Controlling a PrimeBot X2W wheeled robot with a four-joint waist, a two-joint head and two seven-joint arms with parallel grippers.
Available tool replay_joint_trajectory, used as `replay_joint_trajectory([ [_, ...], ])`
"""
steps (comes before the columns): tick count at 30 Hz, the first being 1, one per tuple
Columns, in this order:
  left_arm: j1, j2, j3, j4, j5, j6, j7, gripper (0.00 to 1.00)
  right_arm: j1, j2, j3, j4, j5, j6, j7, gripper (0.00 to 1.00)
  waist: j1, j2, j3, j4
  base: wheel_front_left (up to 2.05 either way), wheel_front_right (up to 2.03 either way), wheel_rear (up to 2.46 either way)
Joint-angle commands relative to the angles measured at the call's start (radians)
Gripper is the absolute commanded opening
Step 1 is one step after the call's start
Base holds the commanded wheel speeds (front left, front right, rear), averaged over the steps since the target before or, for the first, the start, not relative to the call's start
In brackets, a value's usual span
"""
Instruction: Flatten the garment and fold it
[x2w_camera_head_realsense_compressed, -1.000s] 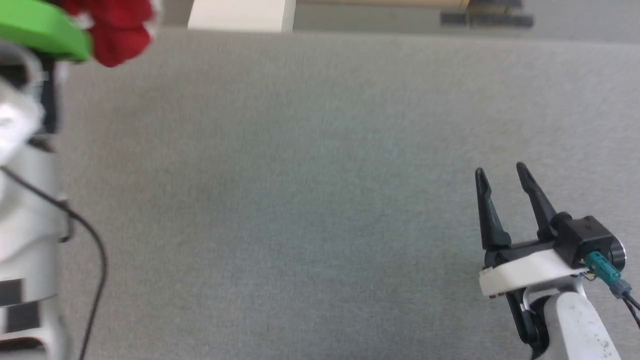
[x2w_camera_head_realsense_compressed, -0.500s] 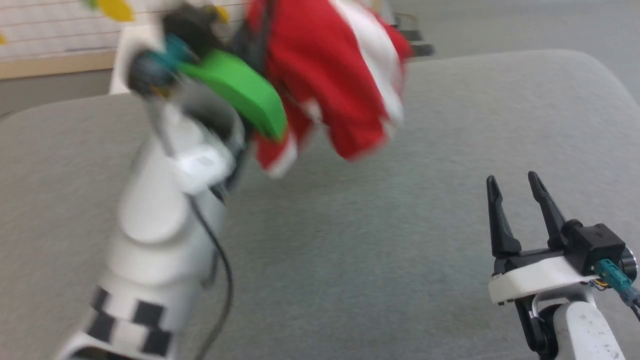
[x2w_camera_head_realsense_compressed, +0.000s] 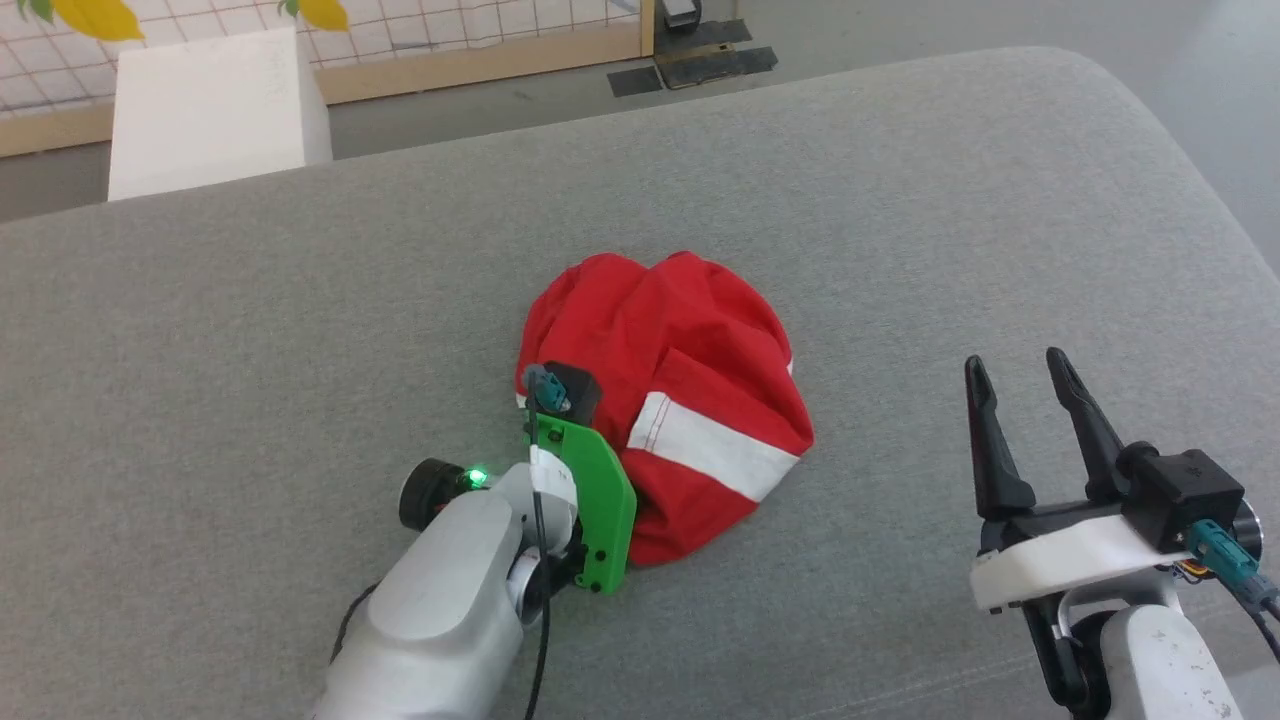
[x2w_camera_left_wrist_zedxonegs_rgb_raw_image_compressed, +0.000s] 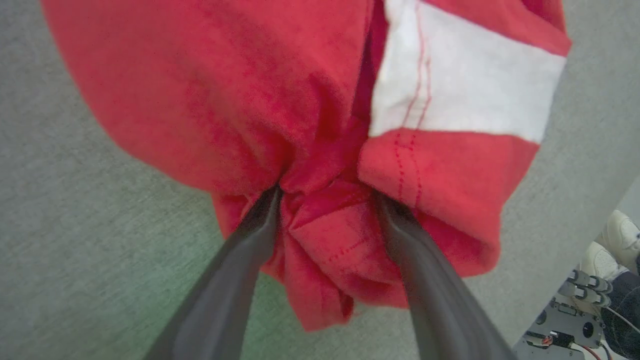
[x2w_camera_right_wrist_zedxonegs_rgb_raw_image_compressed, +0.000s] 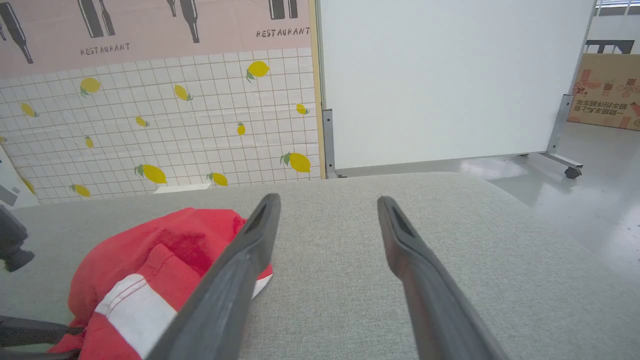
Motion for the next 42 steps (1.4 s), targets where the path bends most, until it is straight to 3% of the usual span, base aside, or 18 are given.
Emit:
replay_joint_trajectory([
  [1, 0.016, 0.001, 0.012, -0.005, -0.021, 0.008, -0.013, 1.00, 0.002, 0.001, 0.003, 0.006, 0.005, -0.002, -0.006, 1.00, 0.0001, 0.0000, -0.003, 0.025, 0.00, 0.00, 0.00],
  [5, 0.030, -0.002, 0.059, -0.086, -0.065, 0.003, -0.145, 1.00, 0.002, 0.001, 0.008, 0.014, 0.002, -0.002, -0.005, 1.00, 0.0001, 0.0000, -0.016, 0.064, 0.00, 0.00, 0.00],
  [9, 0.055, 0.020, 0.132, -0.212, -0.074, 0.003, -0.395, 1.00, 0.008, 0.001, 0.008, 0.013, -0.004, -0.002, -0.001, 1.00, 0.0001, 0.0000, -0.030, 0.110, 0.00, 0.00, 0.00],
  [12, 0.096, 0.052, 0.182, -0.296, -0.051, 0.026, -0.577, 1.00, 0.015, 0.001, 0.007, 0.008, -0.010, -0.002, 0.004, 1.00, 0.0001, 0.0000, -0.041, 0.149, 0.00, 0.00, 0.00],
  [15, 0.145, 0.083, 0.219, -0.360, -0.027, 0.049, -0.676, 1.00, 0.019, 0.001, 0.010, 0.001, -0.015, -0.002, 0.013, 1.00, 0.0001, 0.0000, -0.047, 0.181, 0.00, 0.00, 0.00],
  [21, 0.266, 0.127, 0.289, -0.477, 0.031, 0.083, -0.711, 1.00, 0.025, 0.001, 0.020, -0.008, -0.025, -0.002, 0.038, 1.00, 0.0001, 0.0000, -0.050, 0.241, 0.00, 0.00, 0.00],
  [27, 0.392, 0.121, 0.362, -0.580, 0.099, 0.085, -0.712, 1.00, 0.016, 0.001, 0.061, 0.019, -0.043, -0.002, 0.111, 1.00, 0.0001, 0.0000, -0.052, 0.290, 0.00, 0.00, 0.00],
  [36, 0.503, 0.050, 0.450, -0.646, 0.146, 0.064, -0.712, 1.00, -0.104, 0.001, 0.169, 0.202, -0.058, -0.002, 0.392, 1.00, 0.0001, 0.0000, -0.041, 0.357, 0.00, 0.00, 0.00],
  [42, 0.502, 0.020, 0.464, -0.645, 0.170, 0.037, -0.712, 1.00, -0.194, 0.001, 0.155, 0.323, -0.106, -0.002, 0.567, 1.00, 0.0001, 0.0000, -0.018, 0.397, 0.00, 0.00, 0.00],
])
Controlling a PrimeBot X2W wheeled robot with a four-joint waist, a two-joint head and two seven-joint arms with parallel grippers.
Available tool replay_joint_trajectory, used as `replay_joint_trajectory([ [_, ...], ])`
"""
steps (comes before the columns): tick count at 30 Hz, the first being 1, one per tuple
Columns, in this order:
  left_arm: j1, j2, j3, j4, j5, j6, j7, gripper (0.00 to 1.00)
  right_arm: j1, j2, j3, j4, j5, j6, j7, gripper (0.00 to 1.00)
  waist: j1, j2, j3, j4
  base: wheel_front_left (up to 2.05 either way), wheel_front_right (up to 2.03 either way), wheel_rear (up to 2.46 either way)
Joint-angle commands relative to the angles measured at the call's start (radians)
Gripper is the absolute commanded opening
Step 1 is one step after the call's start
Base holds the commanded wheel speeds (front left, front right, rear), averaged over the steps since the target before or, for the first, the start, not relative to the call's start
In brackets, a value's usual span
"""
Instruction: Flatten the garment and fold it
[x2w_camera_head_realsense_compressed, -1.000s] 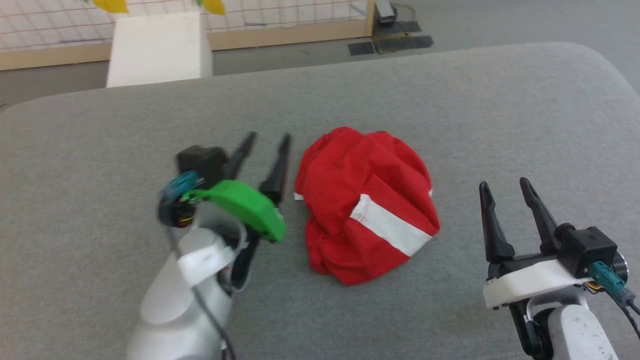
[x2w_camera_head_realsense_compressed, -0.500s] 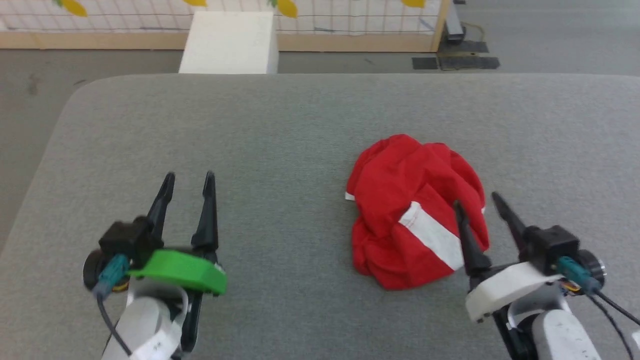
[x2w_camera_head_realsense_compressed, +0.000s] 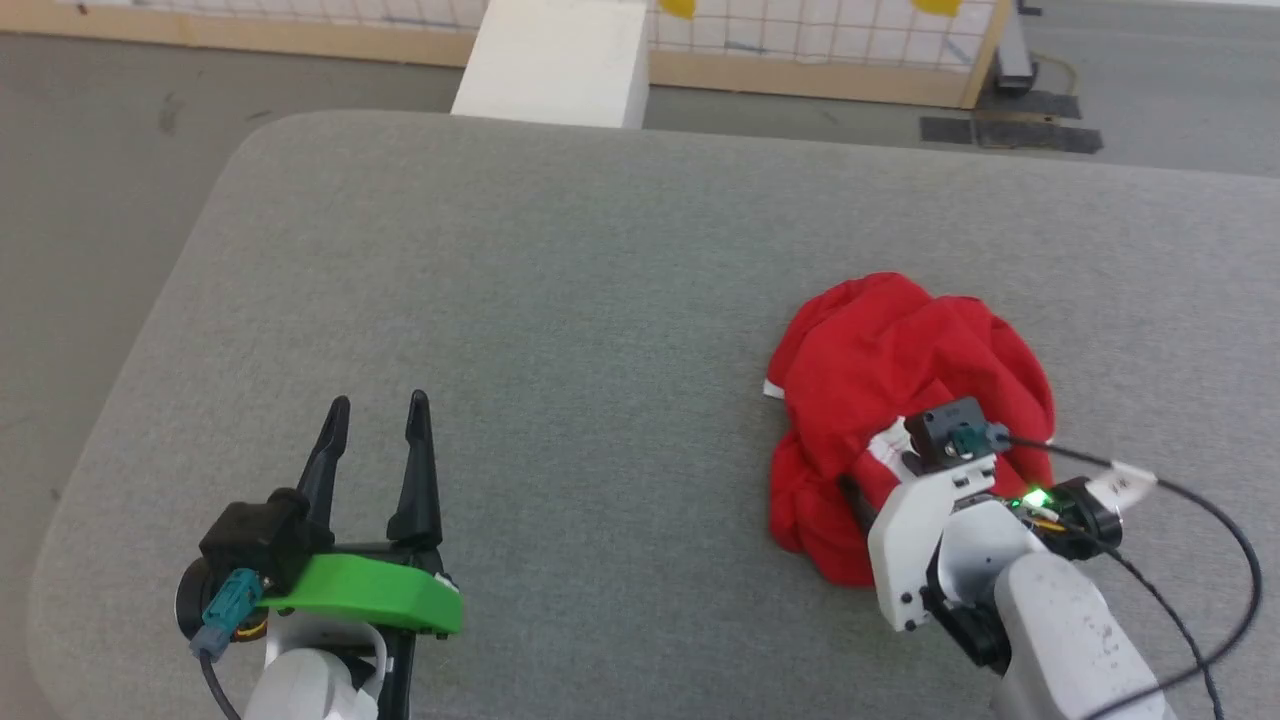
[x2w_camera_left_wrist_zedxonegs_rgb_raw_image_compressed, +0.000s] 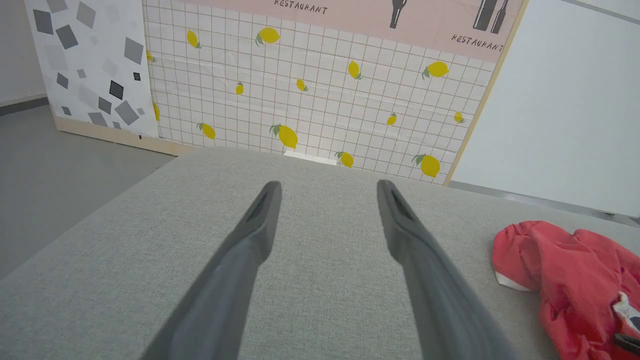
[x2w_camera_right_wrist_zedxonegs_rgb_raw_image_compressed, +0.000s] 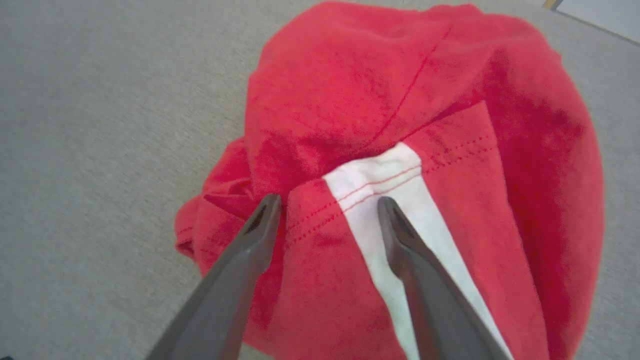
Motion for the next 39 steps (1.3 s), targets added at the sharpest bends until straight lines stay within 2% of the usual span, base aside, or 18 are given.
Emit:
replay_joint_trajectory([
  [1, 0.005, -0.007, 0.005, -0.002, 0.007, -0.008, -0.003, 1.00, -0.023, -0.001, -0.010, 0.019, -0.020, -0.002, 0.030, 1.00, 0.0000, 0.0000, 0.018, 0.020, 0.00, 0.00, 0.00],
  [3, 0.001, -0.013, 0.008, 0.005, 0.012, -0.015, -0.003, 1.00, -0.046, -0.001, -0.020, 0.045, -0.044, -0.002, 0.066, 1.00, 0.0000, 0.0000, 0.024, 0.028, 0.00, 0.00, 0.00],
  [4, -0.001, -0.016, 0.009, 0.008, 0.013, -0.019, -0.003, 1.00, -0.057, -0.001, -0.026, 0.055, -0.056, -0.002, 0.075, 0.86, 0.0000, 0.0000, 0.027, 0.031, 0.00, 0.00, 0.00],
  [5, -0.003, -0.019, 0.010, 0.011, 0.015, -0.022, -0.003, 1.00, -0.065, -0.001, -0.030, 0.064, -0.065, -0.002, 0.082, 0.35, 0.0000, 0.0000, 0.030, 0.034, 0.00, 0.00, 0.00],
  [6, -0.005, -0.021, 0.011, 0.014, 0.016, -0.025, -0.004, 1.00, -0.070, -0.001, -0.030, 0.070, -0.068, -0.002, 0.085, 0.00, 0.0000, 0.0000, 0.031, 0.036, 0.00, 0.00, 0.00],
  [12, -0.014, -0.029, 0.021, 0.030, 0.018, -0.040, -0.004, 1.00, -0.085, -0.001, 0.010, 0.026, 0.023, -0.002, 0.048, 0.00, 0.0000, 0.0000, 0.030, 0.041, 0.00, 0.00, 0.00],
  [19, -0.019, -0.033, 0.037, 0.036, 0.029, -0.049, -0.004, 1.00, -0.153, -0.001, 0.170, -0.188, 0.192, -0.002, -0.049, 0.00, 0.0000, 0.0000, 0.010, 0.034, 0.00, 0.00, 0.00],
  [24, -0.015, -0.034, 0.046, 0.034, 0.034, -0.052, -0.004, 1.00, -0.251, -0.001, 0.216, -0.320, 0.280, -0.002, -0.144, 0.00, 0.0000, 0.0000, 0.001, 0.028, 0.00, 0.00, 0.00],
  [27, -0.013, -0.035, 0.043, 0.035, 0.036, -0.054, -0.004, 1.00, -0.285, -0.001, 0.168, -0.351, 0.292, -0.002, -0.190, 0.00, 0.0000, 0.0000, -0.004, 0.031, 0.00, 0.00, 0.00],
  [30, -0.011, -0.035, 0.039, 0.035, 0.036, -0.055, -0.004, 1.00, -0.268, -0.001, 0.083, -0.320, 0.255, -0.002, -0.184, 0.00, 0.0000, 0.0000, -0.004, 0.034, 0.00, 0.00, 0.00],
  [33, -0.009, -0.036, 0.037, 0.035, 0.035, -0.056, -0.004, 1.00, -0.206, -0.001, -0.029, -0.241, 0.166, -0.002, -0.140, 0.00, 0.0000, 0.0000, 0.002, 0.035, 0.00, 0.00, 0.00],
  [39, -0.017, -0.036, 0.035, 0.037, 0.034, -0.058, -0.004, 1.00, -0.082, -0.001, -0.231, -0.077, 0.077, -0.002, -0.090, 0.00, 0.0000, 0.0000, 0.029, 0.024, 0.00, 0.00, 0.00],
])
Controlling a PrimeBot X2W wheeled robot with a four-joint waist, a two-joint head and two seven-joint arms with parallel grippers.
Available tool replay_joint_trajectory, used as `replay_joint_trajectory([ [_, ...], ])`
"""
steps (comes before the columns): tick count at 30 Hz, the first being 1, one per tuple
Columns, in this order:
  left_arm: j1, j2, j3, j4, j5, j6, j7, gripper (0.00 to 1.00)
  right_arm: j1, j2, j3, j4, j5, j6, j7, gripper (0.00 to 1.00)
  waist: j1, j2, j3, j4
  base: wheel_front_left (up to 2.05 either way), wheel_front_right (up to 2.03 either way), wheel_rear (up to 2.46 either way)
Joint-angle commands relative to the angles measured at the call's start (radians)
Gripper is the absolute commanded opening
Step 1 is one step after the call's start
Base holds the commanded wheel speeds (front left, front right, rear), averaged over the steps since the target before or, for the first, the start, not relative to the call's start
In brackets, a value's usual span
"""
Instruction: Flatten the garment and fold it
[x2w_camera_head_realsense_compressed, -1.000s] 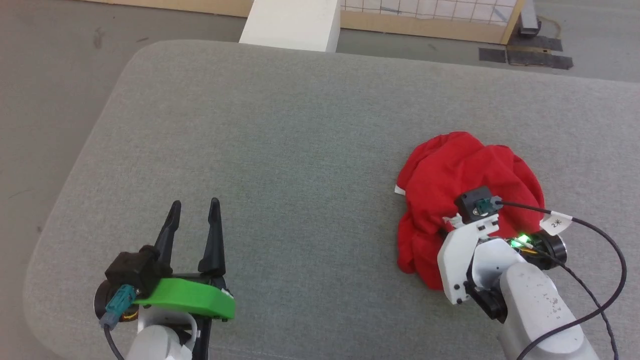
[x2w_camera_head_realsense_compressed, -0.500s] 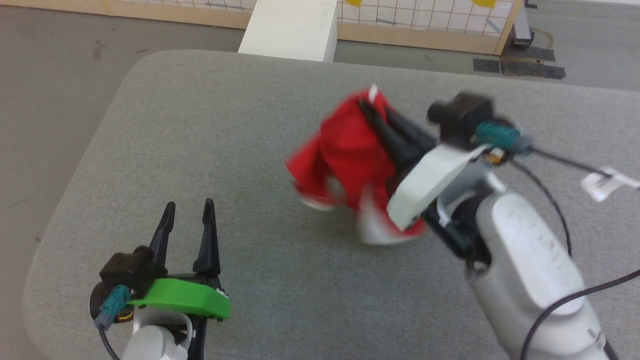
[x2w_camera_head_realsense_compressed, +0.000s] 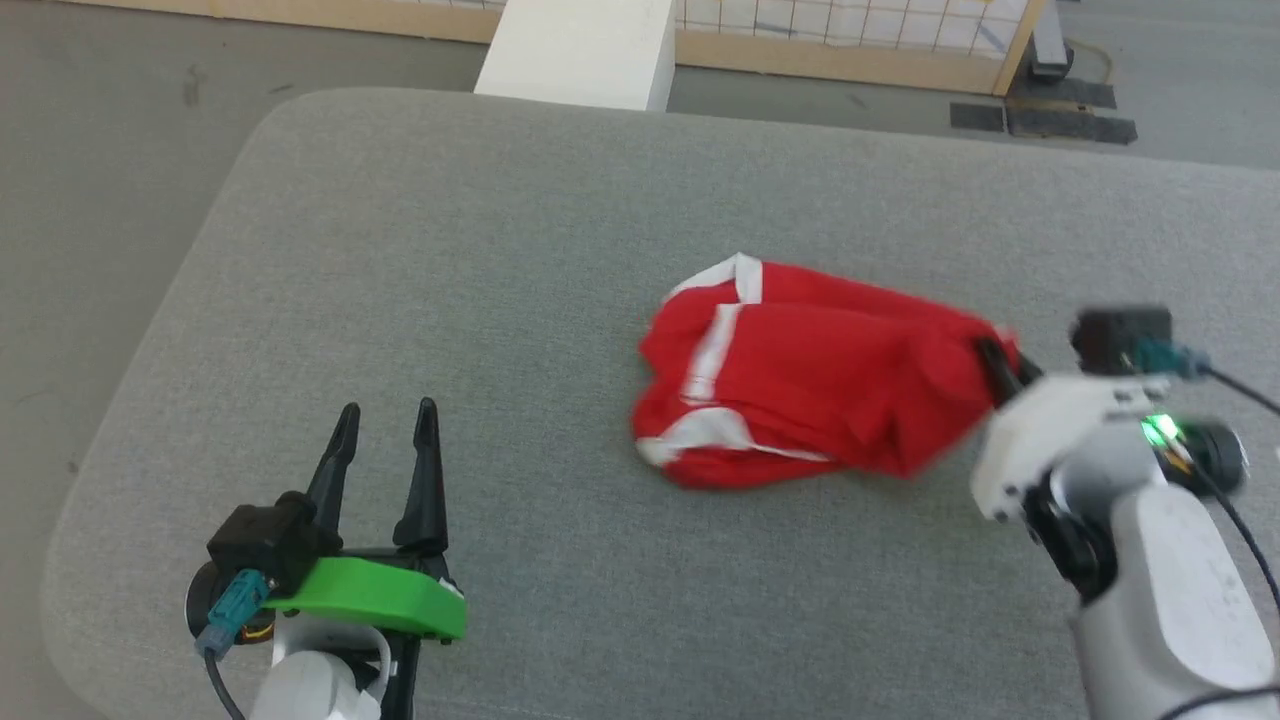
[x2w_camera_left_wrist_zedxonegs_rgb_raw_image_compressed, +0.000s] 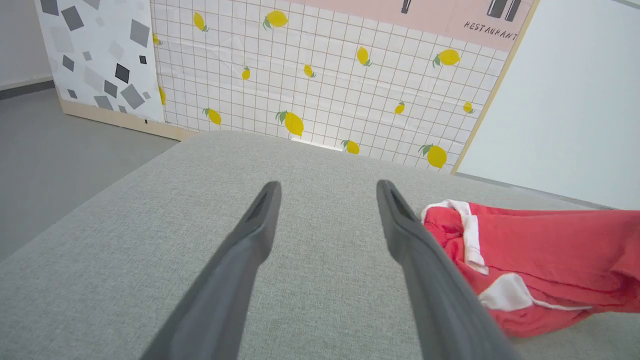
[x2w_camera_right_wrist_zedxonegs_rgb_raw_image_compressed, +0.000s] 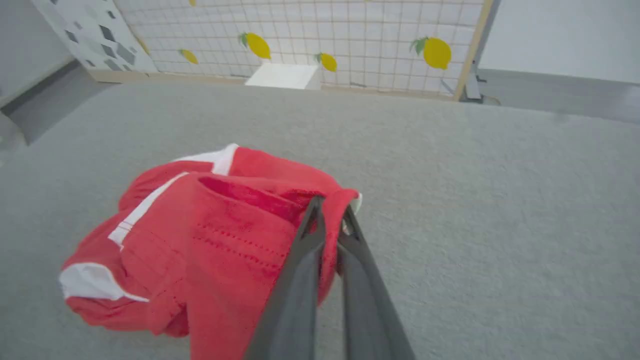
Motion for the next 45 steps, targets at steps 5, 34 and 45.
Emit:
replay_joint_trajectory([
  [5, -0.023, -0.005, -0.008, 0.008, 0.013, -0.009, -0.004, 1.00, 0.051, -0.001, -0.160, 0.082, -0.034, -0.002, -0.038, 0.00, 0.0000, 0.0000, 0.017, -0.023, 0.00, 0.00, 0.00],
  [34, -0.061, -0.005, -0.036, -0.017, -0.006, -0.004, -0.004, 1.00, 0.139, -0.025, 0.320, -0.058, -0.206, -0.002, -0.021, 0.82, 0.0000, 0.0000, 0.065, 0.009, 0.00, 0.00, 0.00],
  [45, -0.076, -0.005, -0.045, -0.017, -0.017, 0.001, -0.004, 1.00, -0.020, -0.049, 0.188, -0.001, -0.176, -0.002, -0.027, 0.00, 0.0000, 0.0000, 0.094, 0.036, 0.00, 0.00, 0.00],
])
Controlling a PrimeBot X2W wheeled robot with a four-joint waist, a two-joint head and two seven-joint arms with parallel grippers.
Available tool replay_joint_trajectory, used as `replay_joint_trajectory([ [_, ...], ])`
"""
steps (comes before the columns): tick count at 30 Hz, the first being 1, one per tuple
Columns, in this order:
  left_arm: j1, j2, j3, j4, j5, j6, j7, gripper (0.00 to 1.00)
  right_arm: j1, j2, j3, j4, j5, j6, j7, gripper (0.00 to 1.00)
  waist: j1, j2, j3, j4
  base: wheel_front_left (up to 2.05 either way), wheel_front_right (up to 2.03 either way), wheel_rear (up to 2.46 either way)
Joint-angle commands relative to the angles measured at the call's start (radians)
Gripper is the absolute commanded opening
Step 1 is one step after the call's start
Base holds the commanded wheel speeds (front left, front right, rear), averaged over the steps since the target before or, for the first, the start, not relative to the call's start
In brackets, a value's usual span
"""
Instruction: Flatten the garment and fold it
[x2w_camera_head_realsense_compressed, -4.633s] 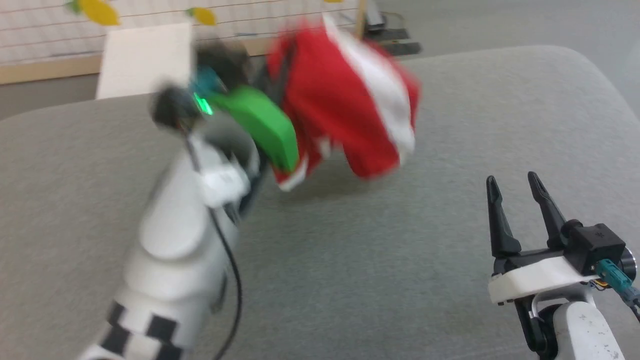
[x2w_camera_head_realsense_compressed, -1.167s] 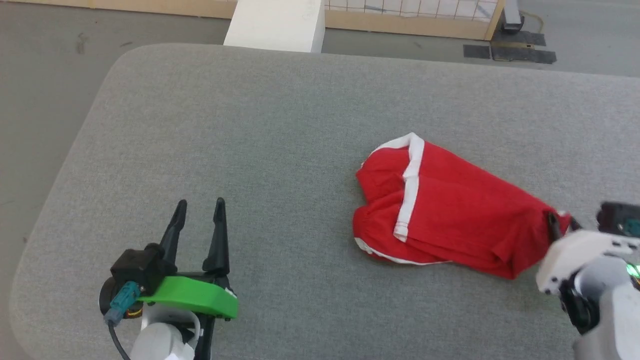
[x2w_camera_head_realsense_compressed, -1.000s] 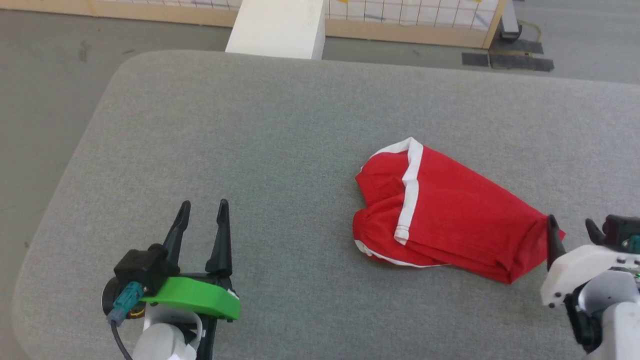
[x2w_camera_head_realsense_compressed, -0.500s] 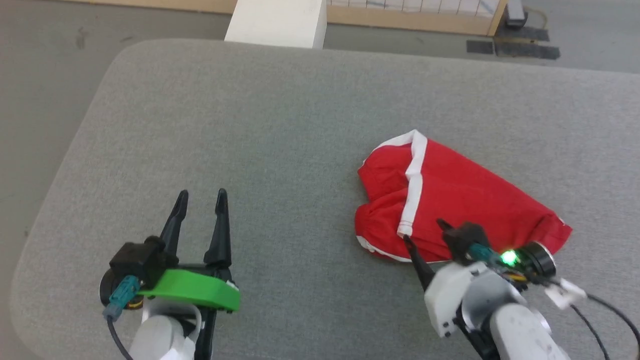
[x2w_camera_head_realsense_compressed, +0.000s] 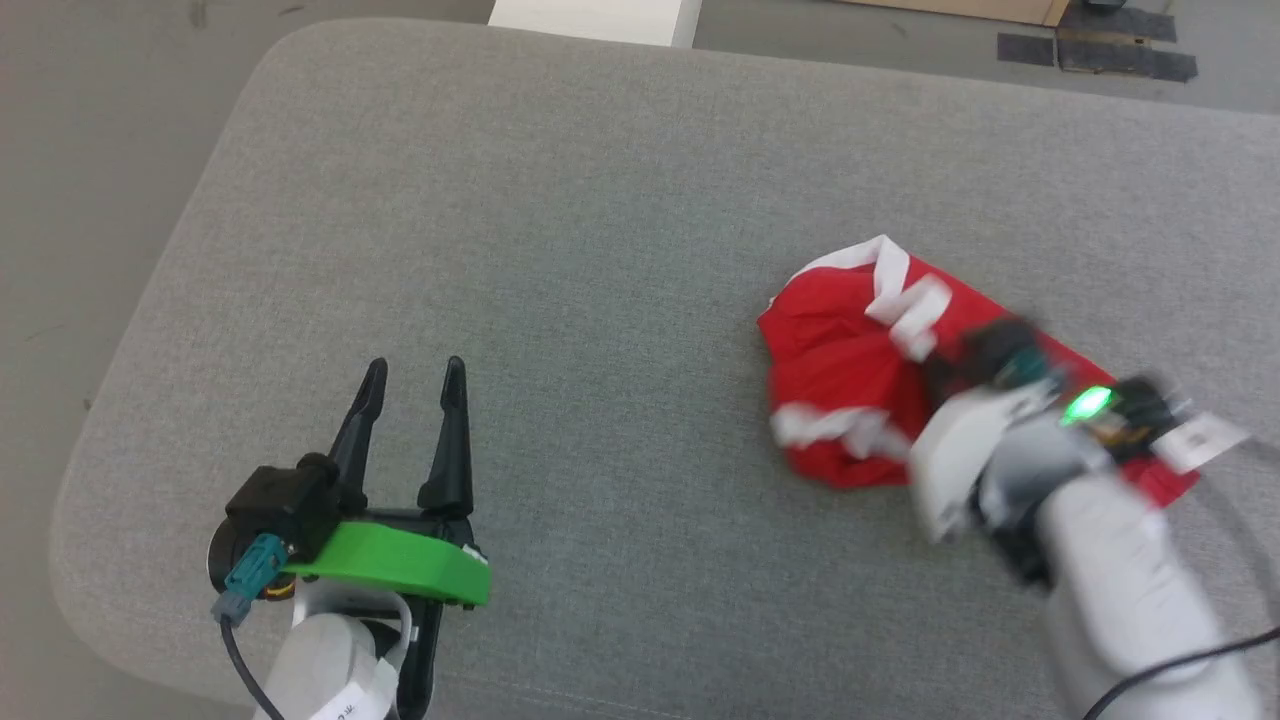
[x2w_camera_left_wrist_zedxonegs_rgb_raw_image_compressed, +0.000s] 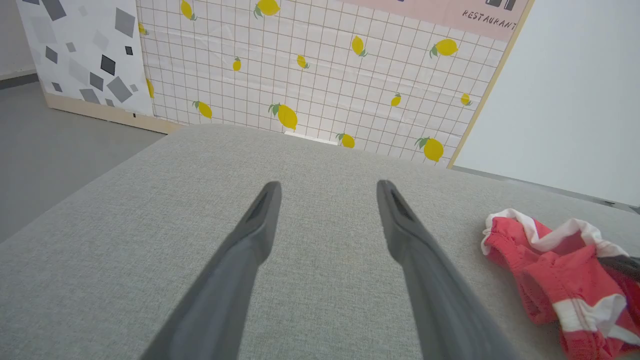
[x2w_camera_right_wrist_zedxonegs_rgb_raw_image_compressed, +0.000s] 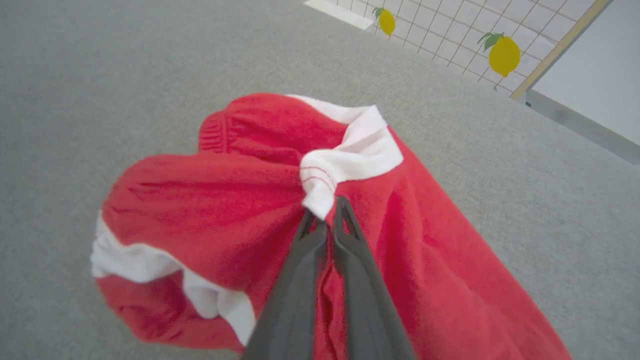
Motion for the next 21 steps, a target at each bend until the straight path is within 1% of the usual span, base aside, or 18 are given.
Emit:
replay_joint_trajectory([
  [1, -0.023, -0.003, -0.002, -0.004, -0.006, 0.004, -0.004, 1.00, -0.043, -0.013, -0.030, -0.009, 0.010, -0.002, -0.001, 0.00, 0.0000, 0.0000, 0.007, 0.007, 0.00, 0.00, 0.00],
  [4, -0.033, -0.003, -0.012, -0.005, -0.011, 0.005, -0.004, 1.00, -0.119, -0.035, -0.107, -0.003, 0.024, -0.002, 0.009, 0.00, 0.0000, 0.0000, 0.019, 0.019, 0.00, 0.00, 0.00],
  [9, -0.056, -0.003, -0.036, -0.002, -0.022, 0.005, -0.004, 1.00, -0.237, -0.081, -0.228, 0.083, 0.064, -0.002, 0.061, 0.00, 0.0000, 0.0000, 0.045, 0.050, 0.00, 0.00, 0.00],
  [10, -0.060, -0.003, -0.039, -0.002, -0.024, 0.005, -0.004, 1.00, -0.255, -0.091, -0.264, 0.112, 0.063, -0.002, 0.064, 0.18, 0.0000, 0.0000, 0.049, 0.056, 0.00, 0.00, 0.00],
  [11, -0.062, -0.003, -0.043, -0.001, -0.026, 0.006, -0.004, 1.00, -0.267, -0.105, -0.299, 0.138, 0.046, -0.002, 0.060, 0.71, 0.0000, 0.0000, 0.052, 0.063, 0.00, 0.00, 0.00],
  [12, -0.063, -0.003, -0.045, 0.000, -0.027, 0.006, -0.004, 1.00, -0.272, -0.112, -0.320, 0.154, 0.033, -0.002, 0.059, 1.00, 0.0000, 0.0000, 0.053, 0.066, 0.00, 0.00, 0.00],
  [13, -0.065, -0.003, -0.050, 0.002, -0.028, 0.007, -0.004, 1.00, -0.279, -0.112, -0.364, 0.179, 0.013, -0.002, 0.052, 1.00, 0.0000, 0.0000, 0.055, 0.071, 0.00, 0.00, 0.00],
  [15, -0.064, -0.003, -0.051, 0.003, -0.029, 0.009, -0.004, 1.00, -0.281, -0.099, -0.414, 0.197, -0.009, -0.002, 0.026, 1.00, 0.0000, 0.0000, 0.054, 0.073, 0.00, 0.00, 0.00],
  [18, -0.056, -0.003, -0.045, 0.004, -0.028, 0.014, -0.004, 1.00, -0.257, -0.075, -0.448, 0.194, -0.043, -0.002, -0.031, 1.00, 0.0000, 0.0000, 0.044, 0.064, 0.00, 0.00, 0.00],
  [21, -0.044, -0.003, -0.037, 0.014, -0.022, 0.013, -0.004, 1.00, -0.195, -0.031, -0.456, 0.154, -0.038, -0.002, -0.113, 1.00, 0.0000, 0.0000, 0.014, 0.047, 0.00, 0.00, 0.00],
])
